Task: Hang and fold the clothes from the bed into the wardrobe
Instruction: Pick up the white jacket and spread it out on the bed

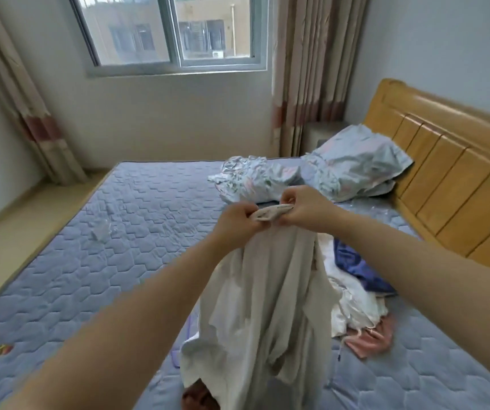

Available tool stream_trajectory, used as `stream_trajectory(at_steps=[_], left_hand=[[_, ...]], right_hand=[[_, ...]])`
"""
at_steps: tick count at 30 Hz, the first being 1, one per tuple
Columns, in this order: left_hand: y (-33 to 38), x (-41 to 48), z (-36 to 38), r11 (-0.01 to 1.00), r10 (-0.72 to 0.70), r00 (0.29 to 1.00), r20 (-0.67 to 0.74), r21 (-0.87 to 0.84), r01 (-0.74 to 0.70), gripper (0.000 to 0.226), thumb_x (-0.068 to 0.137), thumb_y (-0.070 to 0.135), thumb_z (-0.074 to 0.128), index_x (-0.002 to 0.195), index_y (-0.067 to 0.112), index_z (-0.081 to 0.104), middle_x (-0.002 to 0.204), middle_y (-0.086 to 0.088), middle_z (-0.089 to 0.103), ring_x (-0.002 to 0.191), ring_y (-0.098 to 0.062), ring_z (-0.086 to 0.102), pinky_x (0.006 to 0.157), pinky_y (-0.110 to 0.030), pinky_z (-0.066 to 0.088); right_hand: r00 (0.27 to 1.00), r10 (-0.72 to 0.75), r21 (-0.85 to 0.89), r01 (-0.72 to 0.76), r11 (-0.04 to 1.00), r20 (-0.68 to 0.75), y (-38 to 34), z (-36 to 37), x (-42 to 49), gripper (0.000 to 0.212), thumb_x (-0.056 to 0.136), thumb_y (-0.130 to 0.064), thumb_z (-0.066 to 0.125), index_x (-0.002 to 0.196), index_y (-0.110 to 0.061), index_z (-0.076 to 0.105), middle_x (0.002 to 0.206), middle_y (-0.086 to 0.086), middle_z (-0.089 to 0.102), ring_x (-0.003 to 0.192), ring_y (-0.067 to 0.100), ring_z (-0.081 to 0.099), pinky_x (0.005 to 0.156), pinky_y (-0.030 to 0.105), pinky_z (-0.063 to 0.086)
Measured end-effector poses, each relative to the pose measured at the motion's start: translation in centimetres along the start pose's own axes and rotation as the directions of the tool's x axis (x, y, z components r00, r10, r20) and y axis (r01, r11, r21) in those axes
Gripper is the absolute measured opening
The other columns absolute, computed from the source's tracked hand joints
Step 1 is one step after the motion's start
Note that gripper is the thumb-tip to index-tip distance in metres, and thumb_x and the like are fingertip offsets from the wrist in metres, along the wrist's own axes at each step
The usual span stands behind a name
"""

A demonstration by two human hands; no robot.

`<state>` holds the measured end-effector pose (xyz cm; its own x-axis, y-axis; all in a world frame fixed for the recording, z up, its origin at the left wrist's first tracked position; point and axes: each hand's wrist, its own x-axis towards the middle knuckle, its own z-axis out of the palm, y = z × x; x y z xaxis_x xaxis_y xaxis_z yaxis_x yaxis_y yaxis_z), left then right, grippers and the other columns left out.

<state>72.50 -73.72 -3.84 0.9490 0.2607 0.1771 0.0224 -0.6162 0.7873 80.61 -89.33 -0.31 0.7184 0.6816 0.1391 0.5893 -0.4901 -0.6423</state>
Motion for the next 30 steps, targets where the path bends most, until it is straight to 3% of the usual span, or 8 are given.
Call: stream_trajectory(at_steps=[5,7,10,12,16,20,25,30], left_hand=[[6.6,1.6,-5.9,0.973,0.213,0.845,-0.491,0.028,-0.229,0.007,0.072,0.011,0.062,0.069,0.017,0.063,0.055,0.008,0.05,0.059,-0.009,0.044,0.055,-0.018,0.033],[7.2,2.1,-7.4,0.985,0.155,0.847,-0.508,0.014,-0.171,0.01,0.074,0.01,0.057,0.074,0.017,0.065,0.064,0.005,0.057,0.066,-0.014,0.052,0.06,-0.026,0.037],[5.4,2.5,-9.0,0.991,0.095,0.896,-0.434,0.127,-0.044,0.014,0.078,0.01,0.056,0.08,0.017,0.068,0.079,-0.004,0.067,0.081,-0.026,0.059,0.068,-0.031,0.042],[4.3,2.5,-9.3,0.992,0.091,0.886,-0.454,0.12,-0.04,0.016,0.079,0.01,0.055,0.084,0.017,0.069,0.082,-0.006,0.068,0.083,-0.029,0.06,0.07,-0.033,0.044],[2.7,3.4,-9.5,0.987,0.145,0.816,-0.559,0.141,-0.079,0.02,0.082,0.013,0.055,0.097,0.018,0.066,0.083,-0.011,0.067,0.08,-0.035,0.06,0.063,-0.031,0.036],[-1.7,3.6,-9.6,0.808,-0.078,0.995,-0.056,0.581,0.096,0.027,0.085,0.021,0.057,0.11,0.013,0.063,0.109,-0.013,0.064,0.1,-0.034,0.06,0.076,-0.035,0.044],[-0.9,3.3,-8.9,0.851,-0.464,0.793,0.395,-0.051,0.523,0.019,0.088,0.007,0.05,0.104,0.004,0.06,0.092,-0.015,0.061,0.085,-0.029,0.058,0.075,-0.034,0.047],[2.7,3.5,-8.3,0.71,-0.225,0.673,0.705,-0.355,0.609,0.02,0.09,0.003,0.04,0.093,0.002,0.06,0.079,-0.012,0.064,0.073,-0.025,0.061,0.072,-0.035,0.052]], right_hand=[[0.839,-0.219,-0.209,0.129,0.969,-0.498,-5.4,-4.4,0.5,0.026,0.072,-0.001,0.058,0.092,-0.018,0.056,0.072,-0.006,0.049,0.066,0.02,0.047,0.061,0.029,0.033],[0.777,-0.226,-0.309,0.042,0.95,-0.587,-4.3,-4.4,-0.4,0.029,0.073,0.002,0.052,0.096,-0.015,0.057,0.085,0.002,0.055,0.068,0.025,0.05,0.059,0.031,0.036],[0.909,0.114,-0.514,-0.327,0.793,-0.402,-0.2,-3.3,-2.6,0.019,0.085,-0.002,0.044,0.095,-0.013,0.056,0.105,0.012,0.056,0.093,0.033,0.058,0.064,0.034,0.038],[0.899,0.103,-0.611,-0.369,0.7,-0.425,0.9,-3.0,-3.3,0.021,0.088,-0.001,0.042,0.101,-0.005,0.057,0.112,0.014,0.054,0.096,0.033,0.057,0.064,0.036,0.045],[0.68,-0.051,-0.402,-0.369,0.838,-0.731,0.3,-4.4,-3.7,0.018,0.076,0.008,0.043,0.086,0.002,0.056,0.091,0.021,0.056,0.073,0.036,0.055,0.056,0.037,0.041],[0.624,0.585,-0.143,-0.737,0.661,-0.517,2.5,-5.7,-5.3,0.024,0.092,-0.006,0.036,0.105,-0.006,0.056,0.101,0.014,0.061,0.079,0.028,0.053,0.064,0.034,0.04],[0.552,0.713,0.161,-0.731,0.664,-0.434,1.2,-4.8,-5.8,0.023,0.088,0.0,0.037,0.07,-0.007,0.049,0.074,0.012,0.05,0.065,0.024,0.045,0.056,0.031,0.033],[0.517,0.802,0.633,-0.521,0.572,-0.299,-3.5,-6.7,-7.9,0.034,0.092,0.002,0.033,0.072,-0.008,0.058,0.078,0.012,0.06,0.068,0.027,0.057,0.055,0.032,0.054]])
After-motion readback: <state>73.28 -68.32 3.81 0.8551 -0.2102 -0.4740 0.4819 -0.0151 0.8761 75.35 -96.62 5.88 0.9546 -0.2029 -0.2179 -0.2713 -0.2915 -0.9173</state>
